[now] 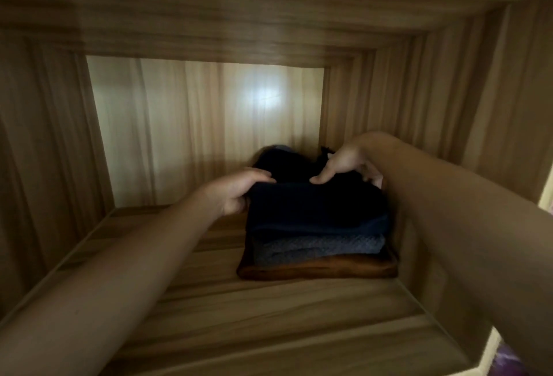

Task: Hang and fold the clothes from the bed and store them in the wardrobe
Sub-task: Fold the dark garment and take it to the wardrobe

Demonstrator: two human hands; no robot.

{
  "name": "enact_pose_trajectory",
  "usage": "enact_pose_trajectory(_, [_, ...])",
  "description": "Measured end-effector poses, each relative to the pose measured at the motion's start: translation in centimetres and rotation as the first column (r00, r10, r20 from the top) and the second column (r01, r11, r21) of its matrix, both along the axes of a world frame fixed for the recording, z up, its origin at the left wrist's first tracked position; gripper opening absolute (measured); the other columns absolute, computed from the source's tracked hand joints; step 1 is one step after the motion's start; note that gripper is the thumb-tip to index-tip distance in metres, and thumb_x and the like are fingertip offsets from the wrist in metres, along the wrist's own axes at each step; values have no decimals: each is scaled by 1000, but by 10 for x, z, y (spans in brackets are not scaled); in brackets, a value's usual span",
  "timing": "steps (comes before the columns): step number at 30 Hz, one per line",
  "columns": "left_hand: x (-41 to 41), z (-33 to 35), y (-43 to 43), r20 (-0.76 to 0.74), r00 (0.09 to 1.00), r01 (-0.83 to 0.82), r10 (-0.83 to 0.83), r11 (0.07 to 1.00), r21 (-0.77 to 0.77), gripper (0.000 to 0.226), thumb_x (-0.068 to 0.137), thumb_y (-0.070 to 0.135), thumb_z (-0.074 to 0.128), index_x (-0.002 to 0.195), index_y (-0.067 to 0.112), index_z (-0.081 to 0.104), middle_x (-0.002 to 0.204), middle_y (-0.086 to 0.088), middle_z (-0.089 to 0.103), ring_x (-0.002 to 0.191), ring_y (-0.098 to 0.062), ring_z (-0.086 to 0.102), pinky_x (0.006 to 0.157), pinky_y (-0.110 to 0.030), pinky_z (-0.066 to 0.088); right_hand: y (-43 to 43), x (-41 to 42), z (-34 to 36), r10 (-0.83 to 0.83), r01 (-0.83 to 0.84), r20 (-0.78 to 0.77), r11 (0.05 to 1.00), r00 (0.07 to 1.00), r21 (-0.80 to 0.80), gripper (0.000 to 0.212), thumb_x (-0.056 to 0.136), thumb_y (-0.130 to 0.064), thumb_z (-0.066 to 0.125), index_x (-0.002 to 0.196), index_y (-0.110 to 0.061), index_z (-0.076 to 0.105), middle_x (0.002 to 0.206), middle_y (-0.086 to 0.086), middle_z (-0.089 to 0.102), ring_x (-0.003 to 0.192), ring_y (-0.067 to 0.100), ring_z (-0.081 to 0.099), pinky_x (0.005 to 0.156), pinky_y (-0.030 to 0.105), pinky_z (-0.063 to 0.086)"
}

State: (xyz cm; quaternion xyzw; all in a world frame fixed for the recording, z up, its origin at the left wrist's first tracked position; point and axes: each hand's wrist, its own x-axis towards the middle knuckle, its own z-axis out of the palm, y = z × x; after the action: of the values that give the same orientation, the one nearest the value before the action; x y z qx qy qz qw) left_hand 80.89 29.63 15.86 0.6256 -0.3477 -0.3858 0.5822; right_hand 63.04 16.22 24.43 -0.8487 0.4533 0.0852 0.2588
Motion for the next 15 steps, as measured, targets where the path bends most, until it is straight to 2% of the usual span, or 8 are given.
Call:
enact_pose_trajectory(2, [-7,-1,1,-16,999,-44,43,998,-42,43,93,9,64,135,15,57,115,-6,65,92,-14,64,56,-19,54,-2,-6,-2,-44,44,33,999,998,-14,107,81,-45,82,162,-27,14,166,15,14,141,41,34,101,54,49])
enact_pose_trajectory(4, [-15,2,5,-41,999,-37,34,997,-72,45,93,8,62,137,17,55,113,-5,64,93,-14,63,60,-21,54,-3,-7,-3,25,-15,67,989,997,-147,87,88,-27,78,158,-20,28,160,16,27,131,39,44,97,52,51])
enact_pose_trajectory(7, [-19,10,19,-40,998,50,-52,997,-57,45,93,11,62,135,27,57,119,-1,64,102,-16,63,71,-28,54,-6,-9,-3,102,2,329,953,939,-302,56,89,-7,70,141,-14,51,145,11,49,122,30,51,99,43,51])
enact_pose_trajectory(9, [-20,13,28,-12,993,118,-118,993,-10,42,92,12,63,131,28,60,120,0,66,106,-17,64,77,-31,55,-7,-15,-4,73,77,517,962,853,-263,39,88,-6,68,126,-17,63,134,8,58,116,27,56,99,42,52])
enact_pose_trajectory(10, [-21,14,32,9,990,138,-138,990,14,43,92,12,63,131,28,60,122,0,65,110,-18,63,84,-34,56,-4,-18,-5,44,89,553,973,832,-211,37,88,-10,68,123,-20,64,128,6,60,111,27,57,92,44,55])
enact_pose_trajectory(12, [-20,15,38,67,985,153,-157,987,58,49,91,10,65,135,29,56,129,-1,62,118,-20,60,100,-40,51,6,-25,-6,-14,53,492,996,871,-66,46,86,-24,69,131,-28,60,123,4,57,104,28,56,77,44,53])
enact_pose_trajectory(13, [-21,15,40,88,983,156,-162,985,72,54,90,8,65,138,30,54,132,-1,60,121,-22,58,104,-43,48,11,-29,-7,-23,24,433,1000,901,3,54,85,-27,71,137,-31,56,127,4,54,107,30,54,76,46,53])
enact_pose_trajectory(15, [-24,15,43,95,983,153,-159,986,65,61,89,4,66,142,30,50,135,-3,57,121,-23,57,102,-43,50,17,-36,-6,-9,-17,380,998,925,64,66,84,-19,74,144,-34,50,143,5,44,125,35,46,87,58,54])
